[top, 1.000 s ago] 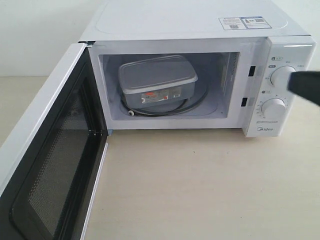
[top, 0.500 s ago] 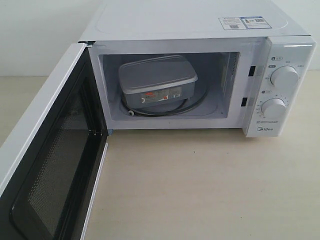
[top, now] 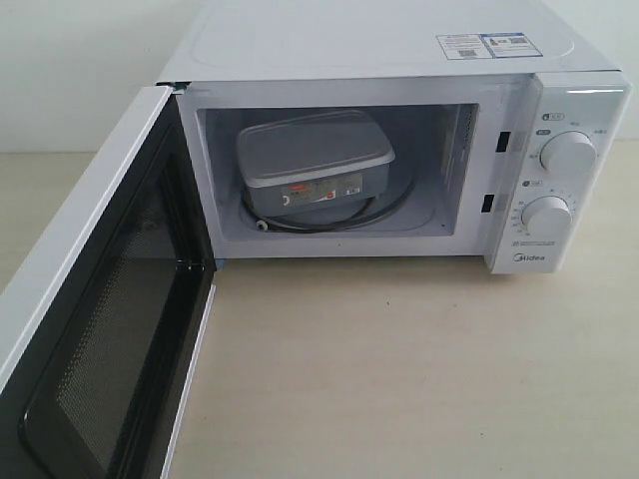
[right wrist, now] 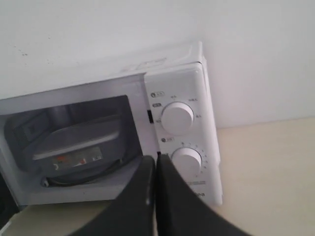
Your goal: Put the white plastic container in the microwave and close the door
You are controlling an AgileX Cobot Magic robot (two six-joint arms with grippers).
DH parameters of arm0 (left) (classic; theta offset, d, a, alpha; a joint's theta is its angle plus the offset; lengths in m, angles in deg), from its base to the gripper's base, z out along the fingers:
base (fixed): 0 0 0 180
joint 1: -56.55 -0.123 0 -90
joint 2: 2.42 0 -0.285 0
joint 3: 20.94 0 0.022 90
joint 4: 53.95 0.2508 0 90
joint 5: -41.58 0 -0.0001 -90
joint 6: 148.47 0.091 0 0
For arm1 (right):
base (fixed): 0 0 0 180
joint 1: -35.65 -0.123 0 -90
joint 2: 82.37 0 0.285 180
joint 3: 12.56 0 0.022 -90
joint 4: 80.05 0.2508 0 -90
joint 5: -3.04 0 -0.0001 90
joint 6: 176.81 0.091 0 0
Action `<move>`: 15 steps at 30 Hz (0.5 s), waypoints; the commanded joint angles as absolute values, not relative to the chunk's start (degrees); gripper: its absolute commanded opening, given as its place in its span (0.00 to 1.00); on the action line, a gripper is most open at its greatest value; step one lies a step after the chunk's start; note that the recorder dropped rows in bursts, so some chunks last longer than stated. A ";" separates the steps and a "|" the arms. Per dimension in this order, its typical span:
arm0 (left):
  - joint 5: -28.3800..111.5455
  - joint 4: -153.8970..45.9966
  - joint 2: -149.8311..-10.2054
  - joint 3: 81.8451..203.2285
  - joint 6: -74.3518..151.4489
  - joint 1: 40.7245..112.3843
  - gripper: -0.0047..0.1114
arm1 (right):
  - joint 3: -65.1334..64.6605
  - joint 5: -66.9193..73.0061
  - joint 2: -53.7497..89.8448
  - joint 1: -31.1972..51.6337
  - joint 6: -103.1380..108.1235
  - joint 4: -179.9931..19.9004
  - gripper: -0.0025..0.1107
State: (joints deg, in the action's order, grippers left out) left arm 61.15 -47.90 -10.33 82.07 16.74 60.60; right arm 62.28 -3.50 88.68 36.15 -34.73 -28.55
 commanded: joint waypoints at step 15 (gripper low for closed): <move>60.86 -47.94 -10.21 81.85 17.01 60.40 0.07 | 64.66 4.86 89.33 36.37 -31.79 -27.92 0.02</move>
State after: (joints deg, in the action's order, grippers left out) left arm 61.15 -47.90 -10.33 82.07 16.74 60.60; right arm 64.38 3.34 89.21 36.15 -31.73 -28.01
